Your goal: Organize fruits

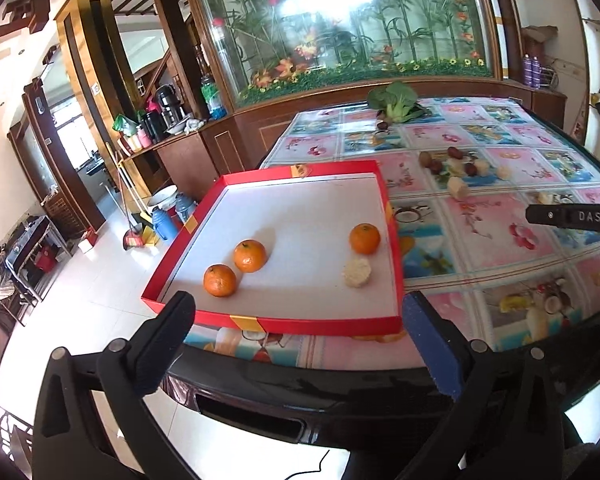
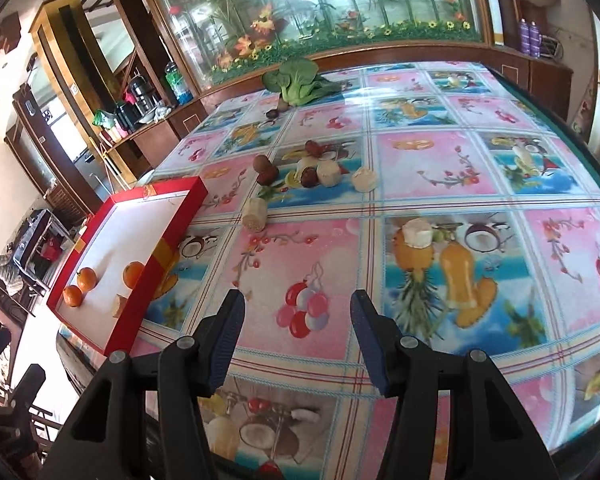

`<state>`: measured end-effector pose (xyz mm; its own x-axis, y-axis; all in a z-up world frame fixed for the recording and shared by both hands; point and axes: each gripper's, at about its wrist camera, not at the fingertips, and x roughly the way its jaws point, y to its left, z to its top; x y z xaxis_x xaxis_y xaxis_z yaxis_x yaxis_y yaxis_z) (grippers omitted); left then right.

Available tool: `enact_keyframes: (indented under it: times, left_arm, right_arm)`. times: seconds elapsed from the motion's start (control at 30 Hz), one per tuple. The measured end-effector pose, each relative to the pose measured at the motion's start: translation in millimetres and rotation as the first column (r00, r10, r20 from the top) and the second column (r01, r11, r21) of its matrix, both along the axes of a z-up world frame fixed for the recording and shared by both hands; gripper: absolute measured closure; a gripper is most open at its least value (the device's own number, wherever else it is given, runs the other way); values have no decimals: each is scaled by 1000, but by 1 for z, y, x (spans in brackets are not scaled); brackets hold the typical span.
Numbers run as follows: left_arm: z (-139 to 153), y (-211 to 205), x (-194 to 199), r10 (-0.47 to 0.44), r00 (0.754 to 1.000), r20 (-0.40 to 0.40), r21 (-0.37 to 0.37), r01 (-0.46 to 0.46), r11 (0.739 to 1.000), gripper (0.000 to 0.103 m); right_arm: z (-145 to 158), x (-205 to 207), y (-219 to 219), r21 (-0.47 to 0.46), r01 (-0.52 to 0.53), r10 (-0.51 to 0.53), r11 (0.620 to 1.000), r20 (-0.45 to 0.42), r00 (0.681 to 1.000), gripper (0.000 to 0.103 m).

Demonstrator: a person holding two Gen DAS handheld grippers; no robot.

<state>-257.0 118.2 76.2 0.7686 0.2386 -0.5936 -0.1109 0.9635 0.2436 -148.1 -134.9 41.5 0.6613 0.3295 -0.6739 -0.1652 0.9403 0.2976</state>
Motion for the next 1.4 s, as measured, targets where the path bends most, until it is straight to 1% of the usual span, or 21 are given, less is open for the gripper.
enact_keyframes:
  times: [0.13,0.2,0.3,0.47,0.57,0.73,0.8,0.87,0.97,1.07,1.2,1.3,1.4]
  left_arm:
    - [4,-8,-16,-46,999,-7,-41,45,998,0]
    - [4,-12,-23,-70,997,-18,-66,69,995,0]
    - [7,-15,-37,-97,995,-19,-91,95,991,0]
    - [19,-18,-65,-98,995,23,-93,100,991,0]
    - [32,-17,-87,-100,992,75,-86,107,991,0]
    - [48,-16,-115,-105,984,143,-93,119,989,0]
    - [52,-17,-124,-110,980,164,-94,127,987,0]
    - [56,-18,-134,-120,976,184,-91,139,986,0]
    - [61,-20,-145,-133,968,212,-87,154,984,0]
    - [64,-21,-152,-140,962,236,-94,166,982,0]
    - [65,-23,-152,-140,961,238,-95,167,981,0]
    - [67,-25,-152,-141,962,236,-86,165,983,0]
    - [78,-23,-152,-138,959,246,-62,157,986,0]
  right_arm:
    - [11,-17,-3,3,3,-3,1000,28,1000,46]
    - [18,-25,-1,-2,2,-2,1000,42,999,44]
    - [28,-37,-1,9,1,-2,1000,63,998,44]
    - [50,-61,3,0,2,-2,1000,120,993,41]
    - [65,-79,7,-13,-2,4,1000,167,986,37]
    - [89,-113,10,-56,11,5,998,268,963,32]
    - [97,-125,11,-78,29,-3,997,314,949,26]
    - [104,-139,10,-88,50,-15,995,364,931,25]
    - [110,-153,9,-112,66,-14,992,413,911,25]
    - [114,-159,5,-115,77,-19,990,438,899,25]
    - [118,-156,0,-116,105,-43,988,446,894,25]
    - [132,-156,-3,-100,101,-46,990,445,894,25]
    - [163,-165,-10,-72,103,-55,992,481,875,25]
